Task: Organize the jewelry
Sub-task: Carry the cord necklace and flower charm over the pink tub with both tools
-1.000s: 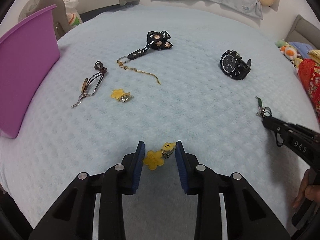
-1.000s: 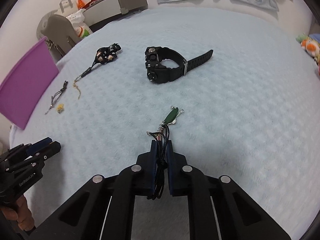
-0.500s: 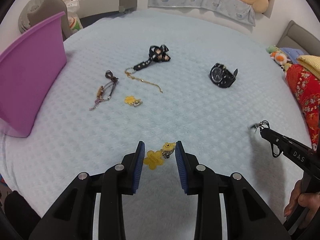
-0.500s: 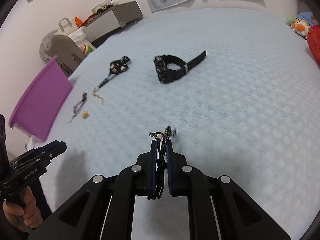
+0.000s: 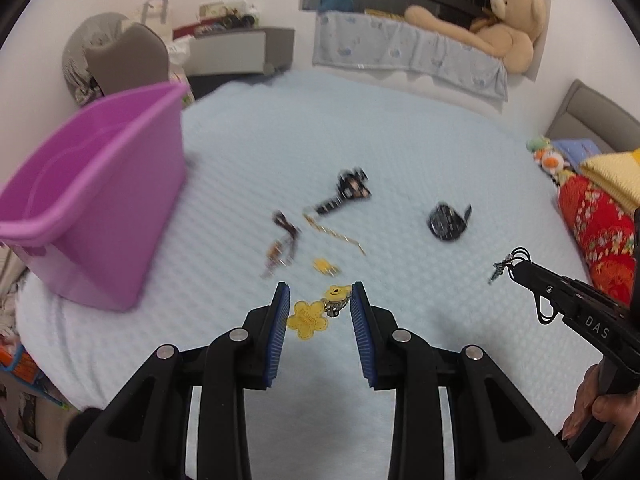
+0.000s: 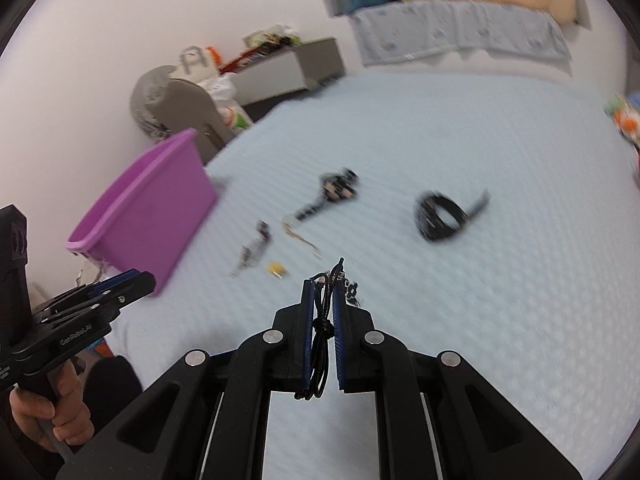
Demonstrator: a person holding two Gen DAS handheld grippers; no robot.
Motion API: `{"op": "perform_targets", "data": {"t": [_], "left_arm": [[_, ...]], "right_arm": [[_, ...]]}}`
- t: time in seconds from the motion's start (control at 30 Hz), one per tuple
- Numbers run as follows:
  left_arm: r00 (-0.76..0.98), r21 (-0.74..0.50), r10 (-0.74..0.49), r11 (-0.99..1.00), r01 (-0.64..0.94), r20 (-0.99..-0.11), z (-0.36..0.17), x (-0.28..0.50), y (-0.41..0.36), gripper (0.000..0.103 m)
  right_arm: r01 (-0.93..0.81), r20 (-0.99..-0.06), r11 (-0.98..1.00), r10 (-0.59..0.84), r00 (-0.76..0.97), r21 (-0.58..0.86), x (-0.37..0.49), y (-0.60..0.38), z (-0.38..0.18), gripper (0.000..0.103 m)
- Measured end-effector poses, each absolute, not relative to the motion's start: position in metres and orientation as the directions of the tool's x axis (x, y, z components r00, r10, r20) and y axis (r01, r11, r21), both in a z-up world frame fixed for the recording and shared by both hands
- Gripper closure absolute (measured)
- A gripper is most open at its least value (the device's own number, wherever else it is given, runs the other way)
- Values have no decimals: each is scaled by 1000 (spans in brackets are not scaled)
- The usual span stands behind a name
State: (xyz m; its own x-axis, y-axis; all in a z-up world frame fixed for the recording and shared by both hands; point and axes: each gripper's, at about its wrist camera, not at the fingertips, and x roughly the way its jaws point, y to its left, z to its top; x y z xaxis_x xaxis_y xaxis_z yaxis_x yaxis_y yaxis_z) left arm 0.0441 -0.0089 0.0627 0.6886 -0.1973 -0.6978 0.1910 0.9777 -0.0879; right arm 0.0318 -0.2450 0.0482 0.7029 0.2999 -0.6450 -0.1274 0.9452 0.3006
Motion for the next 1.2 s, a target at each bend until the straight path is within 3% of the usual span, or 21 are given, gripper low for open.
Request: {"op": "perform_targets", "data": {"t": [0.4, 0.7, 0.93, 1.2], "left_arm": [[800, -80, -119, 993, 89, -587, 132, 54, 86, 72], [826, -90, -36, 996, -18, -563, 155, 73, 160, 72], [823, -125, 32, 984, -124, -567, 163, 99, 222, 72], [768, -119, 84, 972, -205, -635, 138, 140, 262, 72]], "right_arm": [[-360, -553, 903, 429, 714, 235, 78, -124, 132, 94], [-507, -517, 831, 546, 659, 230, 127, -33, 171, 94], [-566, -543, 780, 606, 581, 266, 186, 32, 180, 94], [-588, -627, 760, 607, 489, 277, 242, 97, 163, 94]]}}
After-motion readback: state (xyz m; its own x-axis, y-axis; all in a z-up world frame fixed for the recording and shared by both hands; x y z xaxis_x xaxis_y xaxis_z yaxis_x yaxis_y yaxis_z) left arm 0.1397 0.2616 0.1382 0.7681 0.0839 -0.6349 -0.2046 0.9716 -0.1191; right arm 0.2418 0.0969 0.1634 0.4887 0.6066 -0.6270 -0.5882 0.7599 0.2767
